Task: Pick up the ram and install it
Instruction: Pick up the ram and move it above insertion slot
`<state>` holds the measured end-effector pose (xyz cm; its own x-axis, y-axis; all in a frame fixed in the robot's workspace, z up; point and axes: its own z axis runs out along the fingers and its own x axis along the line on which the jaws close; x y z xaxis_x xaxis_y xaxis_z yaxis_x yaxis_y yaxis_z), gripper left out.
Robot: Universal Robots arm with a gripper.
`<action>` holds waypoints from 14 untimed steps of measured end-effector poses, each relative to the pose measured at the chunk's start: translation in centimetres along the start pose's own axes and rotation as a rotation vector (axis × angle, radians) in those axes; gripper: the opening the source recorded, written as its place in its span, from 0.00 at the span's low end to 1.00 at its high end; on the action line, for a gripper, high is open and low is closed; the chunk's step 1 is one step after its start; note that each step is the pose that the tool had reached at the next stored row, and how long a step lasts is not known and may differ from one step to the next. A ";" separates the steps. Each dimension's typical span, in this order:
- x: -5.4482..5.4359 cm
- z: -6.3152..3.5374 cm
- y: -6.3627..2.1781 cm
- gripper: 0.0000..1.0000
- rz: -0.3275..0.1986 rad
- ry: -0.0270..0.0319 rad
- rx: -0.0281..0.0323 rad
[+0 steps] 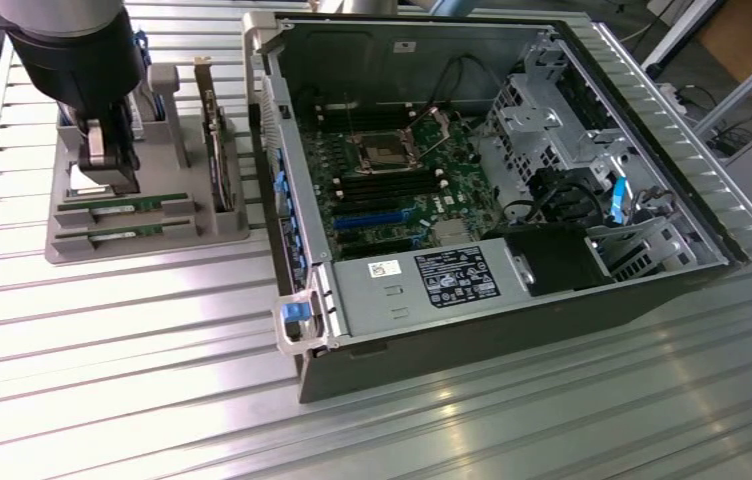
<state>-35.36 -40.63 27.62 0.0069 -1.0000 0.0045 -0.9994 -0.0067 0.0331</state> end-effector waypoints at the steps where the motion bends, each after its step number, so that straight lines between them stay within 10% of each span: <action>1: 0.1 0.06 0.05 0.36 0.000 0.0000 0.0000; 14: 0.2 1.06 0.22 0.36 0.000 0.0000 0.0000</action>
<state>-35.62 -40.78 26.57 0.0070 -1.0000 0.0044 -0.9994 -0.0068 0.0331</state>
